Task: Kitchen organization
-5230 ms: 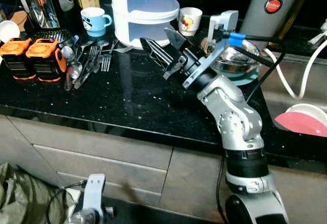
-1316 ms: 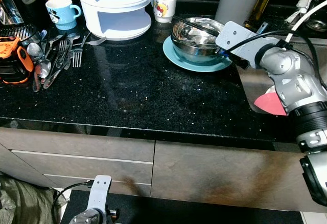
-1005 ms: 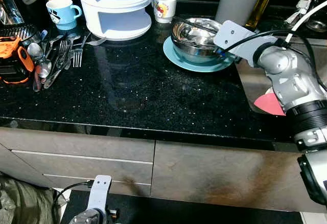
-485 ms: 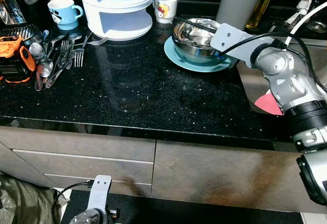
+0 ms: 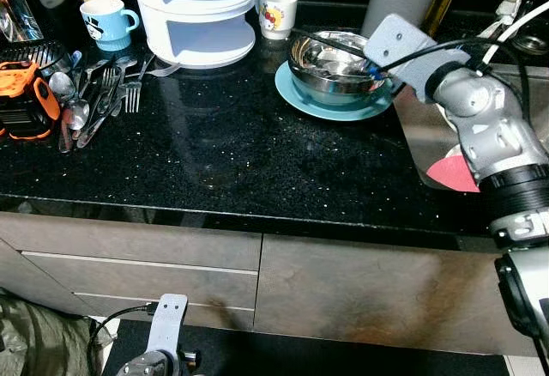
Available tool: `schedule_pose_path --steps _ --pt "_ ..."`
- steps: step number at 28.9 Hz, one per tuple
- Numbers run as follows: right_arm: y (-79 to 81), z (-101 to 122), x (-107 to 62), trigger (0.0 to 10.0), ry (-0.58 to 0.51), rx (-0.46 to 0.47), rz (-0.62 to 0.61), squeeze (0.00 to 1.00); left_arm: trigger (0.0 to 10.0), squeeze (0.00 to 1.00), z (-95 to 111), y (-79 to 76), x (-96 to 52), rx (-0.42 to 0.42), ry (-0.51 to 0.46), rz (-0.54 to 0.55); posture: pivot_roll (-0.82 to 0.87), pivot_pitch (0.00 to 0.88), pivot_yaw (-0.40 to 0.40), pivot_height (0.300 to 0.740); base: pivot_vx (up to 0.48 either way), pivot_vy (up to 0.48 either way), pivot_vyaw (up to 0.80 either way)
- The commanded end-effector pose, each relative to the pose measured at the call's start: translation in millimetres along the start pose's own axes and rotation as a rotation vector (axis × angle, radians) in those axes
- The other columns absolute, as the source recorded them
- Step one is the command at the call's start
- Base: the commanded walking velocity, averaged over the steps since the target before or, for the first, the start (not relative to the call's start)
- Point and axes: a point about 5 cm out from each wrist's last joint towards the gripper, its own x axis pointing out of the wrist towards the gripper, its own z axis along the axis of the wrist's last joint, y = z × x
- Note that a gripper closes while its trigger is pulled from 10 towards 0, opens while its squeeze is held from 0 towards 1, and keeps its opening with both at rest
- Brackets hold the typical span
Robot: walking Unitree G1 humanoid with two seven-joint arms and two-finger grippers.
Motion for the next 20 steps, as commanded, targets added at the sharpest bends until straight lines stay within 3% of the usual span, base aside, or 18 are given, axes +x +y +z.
schedule_pose_path --steps 1,8,9,10,11,12,16,20 --pt "-7.8 -5.0 -3.8 10.0 0.006 -0.002 0.009 1.00 10.0 0.00 -8.3 -1.5 -0.1 0.002 0.025 -0.002 -0.01 0.102 -0.026 0.740 0.000 0.000 0.00" --pt "-24.7 -19.3 -17.1 10.0 0.052 -0.067 0.089 1.00 10.0 0.00 -9.0 -1.9 -0.1 0.002 0.026 -0.003 -0.01 0.096 -0.027 0.740 0.000 0.000 0.00" --pt "-26.7 -22.5 -22.8 10.0 0.057 -0.071 0.143 0.68 10.0 0.00 -9.4 -2.0 -0.1 0.003 0.027 -0.003 -0.01 0.091 -0.027 0.740 0.000 0.000 0.00" --pt "-26.5 -24.6 -27.6 10.0 0.058 -0.083 0.198 0.09 10.0 0.00 -9.6 -2.1 -0.1 0.004 0.028 -0.004 -0.01 0.091 -0.027 0.740 0.000 0.000 0.00" --pt "-26.5 -24.6 -27.6 10.0 0.058 -0.083 0.198 0.09 10.0 0.00 -9.6 -2.1 -0.1 0.004 0.028 -0.004 -0.01 0.091 -0.027 0.740 0.000 0.000 0.00" --pt "-23.1 -26.1 -32.9 10.0 0.053 -0.089 0.264 0.00 10.0 0.00 -9.9 -2.1 -0.1 0.005 0.029 -0.004 -0.01 0.081 -0.026 0.740 0.000 0.000 0.00" --pt "1.5 -28.8 -37.8 10.0 0.056 -0.150 0.421 0.00 10.0 0.00 -10.5 -1.9 -0.2 0.011 0.033 -0.006 -0.01 0.075 -0.023 0.740 0.000 0.000 0.00" --pt "27.4 -24.8 -27.0 10.0 0.041 -0.170 0.434 0.00 10.0 0.00 -10.4 -1.8 -0.3 0.016 0.034 -0.007 -0.02 0.077 -0.022 0.740 0.000 0.000 0.00"
